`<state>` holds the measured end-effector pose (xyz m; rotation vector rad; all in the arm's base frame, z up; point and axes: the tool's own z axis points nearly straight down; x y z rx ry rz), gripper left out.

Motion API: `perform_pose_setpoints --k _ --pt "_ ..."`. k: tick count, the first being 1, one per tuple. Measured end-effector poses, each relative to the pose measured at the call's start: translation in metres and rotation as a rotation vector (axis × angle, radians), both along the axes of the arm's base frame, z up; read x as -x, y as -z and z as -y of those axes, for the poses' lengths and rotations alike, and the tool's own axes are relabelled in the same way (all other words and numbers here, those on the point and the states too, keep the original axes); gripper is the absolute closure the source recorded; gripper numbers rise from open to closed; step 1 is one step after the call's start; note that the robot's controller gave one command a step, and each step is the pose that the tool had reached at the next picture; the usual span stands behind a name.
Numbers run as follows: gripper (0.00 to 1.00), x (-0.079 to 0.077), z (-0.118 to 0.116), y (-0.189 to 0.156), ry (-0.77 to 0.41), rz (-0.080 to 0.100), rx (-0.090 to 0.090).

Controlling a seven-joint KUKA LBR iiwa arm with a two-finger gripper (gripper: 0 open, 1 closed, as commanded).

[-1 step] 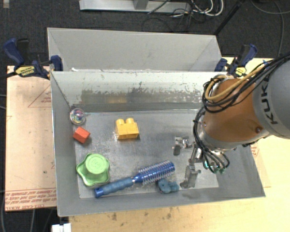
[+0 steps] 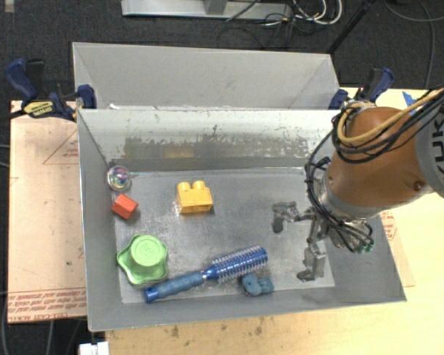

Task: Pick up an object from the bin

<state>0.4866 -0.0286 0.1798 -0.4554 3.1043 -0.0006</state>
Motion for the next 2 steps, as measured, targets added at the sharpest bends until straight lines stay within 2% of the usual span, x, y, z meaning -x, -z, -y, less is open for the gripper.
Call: perform_pose_setpoints --k 1,2 --pt "0.0 -0.016 -0.0462 0.0892 -0.181 -0.009 -0.002" --pt "1.0 -0.0173 -0.0448 0.0865 -0.178 -0.003 -0.001"
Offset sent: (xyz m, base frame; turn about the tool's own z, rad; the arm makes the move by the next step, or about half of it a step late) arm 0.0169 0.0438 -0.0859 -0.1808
